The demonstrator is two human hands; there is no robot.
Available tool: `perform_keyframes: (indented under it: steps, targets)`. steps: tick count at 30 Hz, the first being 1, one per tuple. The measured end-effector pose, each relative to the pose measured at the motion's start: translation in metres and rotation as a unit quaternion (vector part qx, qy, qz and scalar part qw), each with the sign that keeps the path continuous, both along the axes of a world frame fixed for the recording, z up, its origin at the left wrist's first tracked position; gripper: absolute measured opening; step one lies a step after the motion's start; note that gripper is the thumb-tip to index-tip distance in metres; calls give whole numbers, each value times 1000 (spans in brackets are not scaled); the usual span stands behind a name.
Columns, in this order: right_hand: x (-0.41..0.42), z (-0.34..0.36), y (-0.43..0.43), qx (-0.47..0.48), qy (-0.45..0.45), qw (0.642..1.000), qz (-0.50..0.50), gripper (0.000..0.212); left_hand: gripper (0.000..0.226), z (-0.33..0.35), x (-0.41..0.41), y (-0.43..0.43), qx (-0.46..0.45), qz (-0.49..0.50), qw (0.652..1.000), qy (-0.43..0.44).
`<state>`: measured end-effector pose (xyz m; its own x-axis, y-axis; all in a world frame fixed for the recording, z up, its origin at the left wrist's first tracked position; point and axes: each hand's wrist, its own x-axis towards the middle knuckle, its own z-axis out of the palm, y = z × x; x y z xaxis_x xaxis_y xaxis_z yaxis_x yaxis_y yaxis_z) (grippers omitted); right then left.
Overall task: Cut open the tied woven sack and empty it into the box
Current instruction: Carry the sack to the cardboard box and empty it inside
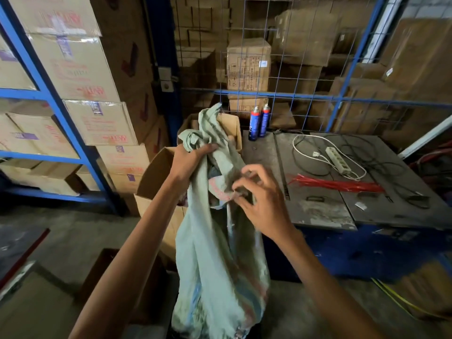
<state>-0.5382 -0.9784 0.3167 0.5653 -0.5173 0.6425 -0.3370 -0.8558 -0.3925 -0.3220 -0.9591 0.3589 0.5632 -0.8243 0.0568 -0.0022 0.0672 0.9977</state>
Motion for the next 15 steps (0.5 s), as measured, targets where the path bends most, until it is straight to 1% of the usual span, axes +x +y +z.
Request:
perform_keyframes:
  steps: [2, 4, 5, 6, 8, 9, 10, 11, 12, 13, 14, 15]
  targets:
    - [5, 32, -6, 33, -5, 999, 30, 16, 40, 6, -5, 10, -23, -71, 997, 5]
    - [16, 58, -15, 77, -23, 996, 24, 16, 38, 12, -12, 24, -36, -152, 987, 31]
    - [24, 67, -20, 98, -38, 994, 11, 16, 44, 12, -15, 31, -31, -186, 981, 40]
    - [32, 73, -24, 115, -50, 992, -2, 16, 59, 12, -17, 38, -20, -199, 979, 29]
    - [46, 78, -33, 140, -65, 988, -24, 17, 92, 9, -19, 48, -13, -210, 977, -41]
    - [52, 77, -36, 152, -69, 985, -34, 19, 92, 6, -17, 46, -2, -224, 972, -66]
    - [57, 76, -37, 161, -75, 983, -37, 20, 78, 5, -15, 43, 5, -230, 969, -84]
    - [59, 74, -38, 173, -82, 981, -30, 21, 65, 3, -12, 39, 5, -214, 971, -101]
    - [58, 72, -37, 195, -99, 976, -3, 21, 60, 3, -10, 34, 2, -183, 977, -109]
    - [53, 70, -35, 223, -132, 965, 33, 22, 59, 2, -6, 31, -7, -145, 983, -115]
    - [44, 64, -31, 246, -179, 951, 62, 26, 61, 2, -4, 31, -18, -111, 989, -97]
    - [33, 56, -29, 249, -226, 940, 63, 32, 64, -3, 0, 31, -34, -84, 994, -60]
